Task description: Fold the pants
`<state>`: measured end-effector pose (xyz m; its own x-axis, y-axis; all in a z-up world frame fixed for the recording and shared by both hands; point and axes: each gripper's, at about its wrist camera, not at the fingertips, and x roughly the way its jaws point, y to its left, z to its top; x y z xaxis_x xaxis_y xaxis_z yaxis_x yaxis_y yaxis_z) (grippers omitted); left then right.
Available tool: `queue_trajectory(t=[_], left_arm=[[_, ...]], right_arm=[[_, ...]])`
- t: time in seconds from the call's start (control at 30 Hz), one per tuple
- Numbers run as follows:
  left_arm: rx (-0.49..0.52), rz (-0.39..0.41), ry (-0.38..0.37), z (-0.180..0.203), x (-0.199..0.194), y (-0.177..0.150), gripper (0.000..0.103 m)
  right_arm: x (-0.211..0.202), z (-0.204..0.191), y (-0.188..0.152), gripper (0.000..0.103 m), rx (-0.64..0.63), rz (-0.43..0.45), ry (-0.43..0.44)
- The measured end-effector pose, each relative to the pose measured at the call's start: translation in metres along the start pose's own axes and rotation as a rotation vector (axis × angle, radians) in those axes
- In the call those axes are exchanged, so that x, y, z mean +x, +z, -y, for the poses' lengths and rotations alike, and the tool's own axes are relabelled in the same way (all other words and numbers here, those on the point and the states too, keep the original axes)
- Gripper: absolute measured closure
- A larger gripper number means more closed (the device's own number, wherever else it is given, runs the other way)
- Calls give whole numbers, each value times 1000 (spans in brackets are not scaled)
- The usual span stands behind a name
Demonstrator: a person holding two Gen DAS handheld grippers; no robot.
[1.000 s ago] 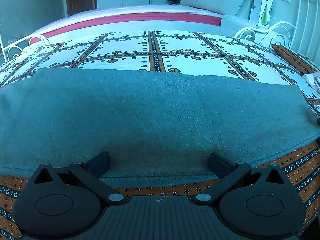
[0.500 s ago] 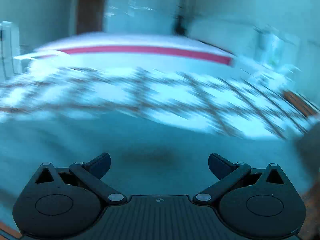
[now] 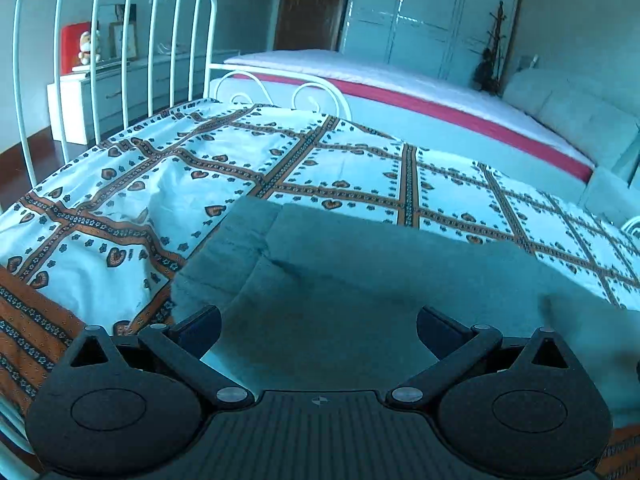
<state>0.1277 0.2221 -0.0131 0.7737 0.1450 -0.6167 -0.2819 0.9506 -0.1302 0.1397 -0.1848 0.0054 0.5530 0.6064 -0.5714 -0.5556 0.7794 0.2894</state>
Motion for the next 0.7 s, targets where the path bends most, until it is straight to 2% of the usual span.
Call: queue_trajectory(t=[0.13,0.2,0.3,0.43,0.5,0.63,0.7], left_arm=[[-16,-11,-55,-2,-1,-4,0],[-44,-33,-138,7,-1,-3,0],[-15,-67,-255,40,6,-5,0],[46,-144,-374,96,20,-14,2],[67,-182,-432,121,23,-17,20],[108,-248,-475,160,32,-27,26],[105,-281,-504,173,36,-29,29]], right_arm=[[-14,20,9,86,76,75,-16],[-17,26,8,86,125,88,-53],[-26,45,0,85,216,89,-98],[-29,55,-8,82,234,101,-178],[-42,70,-10,82,287,139,-225],[-78,113,-15,79,463,248,-300],[-92,133,-21,79,542,275,-325]])
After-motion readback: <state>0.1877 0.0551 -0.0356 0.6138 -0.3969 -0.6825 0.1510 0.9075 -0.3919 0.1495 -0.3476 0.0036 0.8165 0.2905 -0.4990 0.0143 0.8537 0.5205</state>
